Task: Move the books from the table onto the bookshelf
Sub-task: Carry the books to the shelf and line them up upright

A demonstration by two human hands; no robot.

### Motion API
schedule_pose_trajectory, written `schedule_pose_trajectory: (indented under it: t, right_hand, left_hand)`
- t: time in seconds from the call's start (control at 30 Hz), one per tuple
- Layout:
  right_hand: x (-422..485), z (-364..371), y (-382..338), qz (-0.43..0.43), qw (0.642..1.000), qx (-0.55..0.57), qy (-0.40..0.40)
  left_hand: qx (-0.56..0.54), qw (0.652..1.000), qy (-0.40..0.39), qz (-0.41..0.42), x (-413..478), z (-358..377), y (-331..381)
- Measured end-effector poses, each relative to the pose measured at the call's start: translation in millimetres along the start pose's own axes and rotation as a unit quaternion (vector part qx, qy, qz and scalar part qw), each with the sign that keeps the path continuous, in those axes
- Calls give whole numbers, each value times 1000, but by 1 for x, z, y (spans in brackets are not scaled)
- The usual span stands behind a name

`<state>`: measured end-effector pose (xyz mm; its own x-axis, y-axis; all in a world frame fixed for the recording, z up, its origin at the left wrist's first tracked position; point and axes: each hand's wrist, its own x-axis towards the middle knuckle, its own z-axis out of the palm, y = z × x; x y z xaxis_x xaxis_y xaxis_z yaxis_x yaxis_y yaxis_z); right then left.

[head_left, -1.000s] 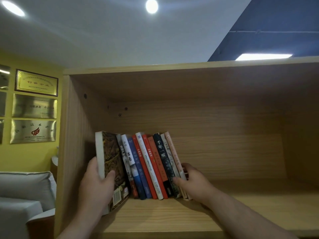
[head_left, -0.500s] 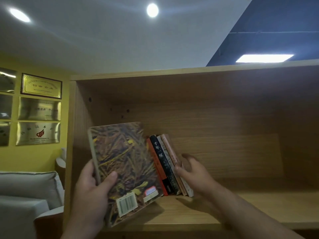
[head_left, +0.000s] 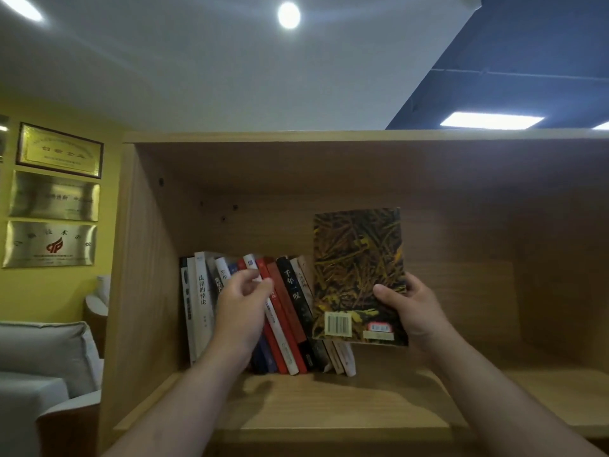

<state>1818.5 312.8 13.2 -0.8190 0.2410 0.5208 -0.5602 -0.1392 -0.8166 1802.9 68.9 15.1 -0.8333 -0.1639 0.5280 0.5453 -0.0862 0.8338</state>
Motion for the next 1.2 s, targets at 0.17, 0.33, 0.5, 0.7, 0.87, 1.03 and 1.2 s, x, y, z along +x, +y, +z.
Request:
schedule_pose_trajectory:
  t: [0.17, 0.33, 0.5, 0.7, 0.87, 1.03, 1.2]
  right_hand:
    - [10, -15, -1, -11, 995, -14, 95]
    - [8, -6, 7, -60, 978, -154, 123]
    - [12, 19, 38, -64, 951, -298, 60]
    - [8, 41, 62, 55, 955, -284, -62]
    - [8, 39, 69, 94, 941, -300, -125]
    - [11, 35, 70, 141, 916, -332, -178]
    - [18, 31, 68, 168, 902, -342, -204]
  left_hand:
    - [124, 978, 167, -8, 15, -45, -26]
    - [240, 955, 148, -97, 22, -67, -49]
    - [302, 940, 115, -108, 25, -61, -50]
    - [337, 923, 148, -111, 38, -54, -47]
    - [213, 960, 118, -139, 44, -52, -50]
    - [53, 987, 71, -130, 50, -53, -50]
    - [31, 993, 69, -92, 56, -52, -53]
